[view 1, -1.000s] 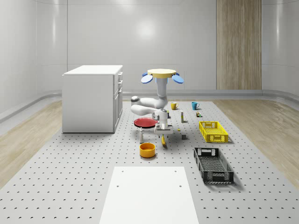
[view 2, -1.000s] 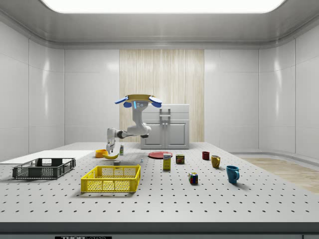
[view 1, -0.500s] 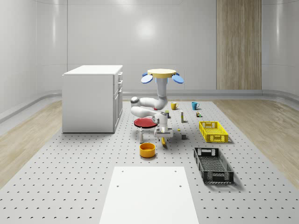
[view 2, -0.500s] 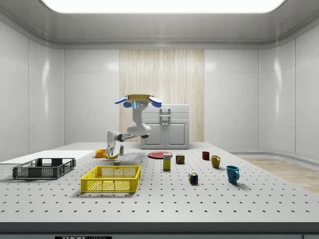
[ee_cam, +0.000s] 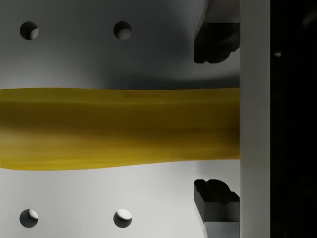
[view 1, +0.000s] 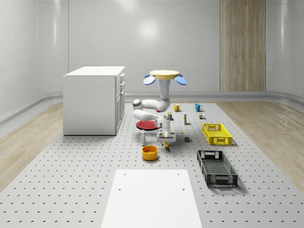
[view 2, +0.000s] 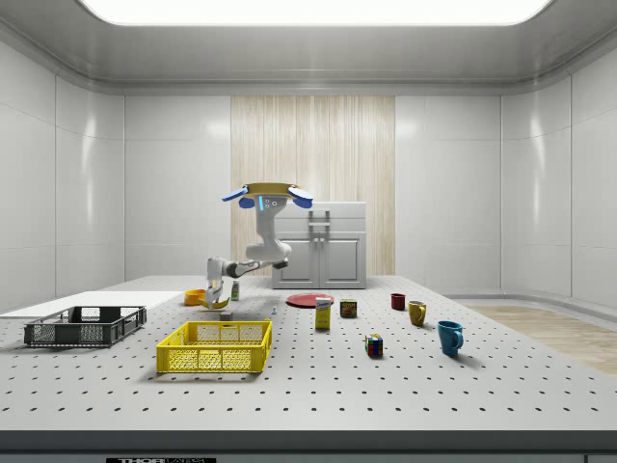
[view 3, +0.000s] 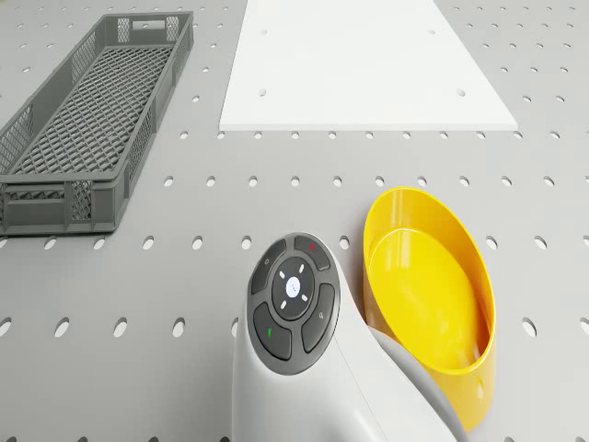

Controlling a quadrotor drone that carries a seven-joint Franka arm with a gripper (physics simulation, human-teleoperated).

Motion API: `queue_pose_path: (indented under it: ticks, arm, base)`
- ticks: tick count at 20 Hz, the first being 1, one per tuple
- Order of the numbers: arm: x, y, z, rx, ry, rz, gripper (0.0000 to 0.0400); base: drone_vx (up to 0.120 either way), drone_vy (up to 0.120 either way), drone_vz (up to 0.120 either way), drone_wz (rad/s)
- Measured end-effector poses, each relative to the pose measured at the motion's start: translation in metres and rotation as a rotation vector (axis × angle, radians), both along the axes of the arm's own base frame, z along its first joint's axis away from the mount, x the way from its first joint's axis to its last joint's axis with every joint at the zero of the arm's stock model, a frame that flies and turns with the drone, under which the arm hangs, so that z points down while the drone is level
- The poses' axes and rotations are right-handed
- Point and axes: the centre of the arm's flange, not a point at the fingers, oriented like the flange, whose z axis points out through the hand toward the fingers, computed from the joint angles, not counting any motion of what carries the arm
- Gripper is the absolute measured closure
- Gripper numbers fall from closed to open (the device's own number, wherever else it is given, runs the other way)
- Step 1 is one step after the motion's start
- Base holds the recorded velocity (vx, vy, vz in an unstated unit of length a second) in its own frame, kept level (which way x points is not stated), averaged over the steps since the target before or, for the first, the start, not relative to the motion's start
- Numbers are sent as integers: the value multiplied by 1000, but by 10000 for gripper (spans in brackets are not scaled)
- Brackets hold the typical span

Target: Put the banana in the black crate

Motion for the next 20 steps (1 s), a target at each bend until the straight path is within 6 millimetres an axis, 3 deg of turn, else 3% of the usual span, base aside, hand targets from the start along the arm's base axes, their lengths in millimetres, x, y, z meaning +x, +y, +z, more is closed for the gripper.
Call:
queue_pose_path:
  ticks: [4, 9, 14, 16, 20]
  arm:
    - [0, 0, 2, 0, 0, 0, 198]
    - [0, 0, 1, -4, 2, 9, 203]
    - [0, 0, -16, -6, 2, 13, 203]
    - [0, 0, -24, -7, 3, 13, 199]
    - [0, 0, -35, -7, 3, 10, 199]
  base:
    - [0, 0, 0, 0]
    - [0, 0, 0, 0]
    - [0, 0, 0, 0]
    - [0, 0, 120, 0]
    - [110, 110, 120, 0]
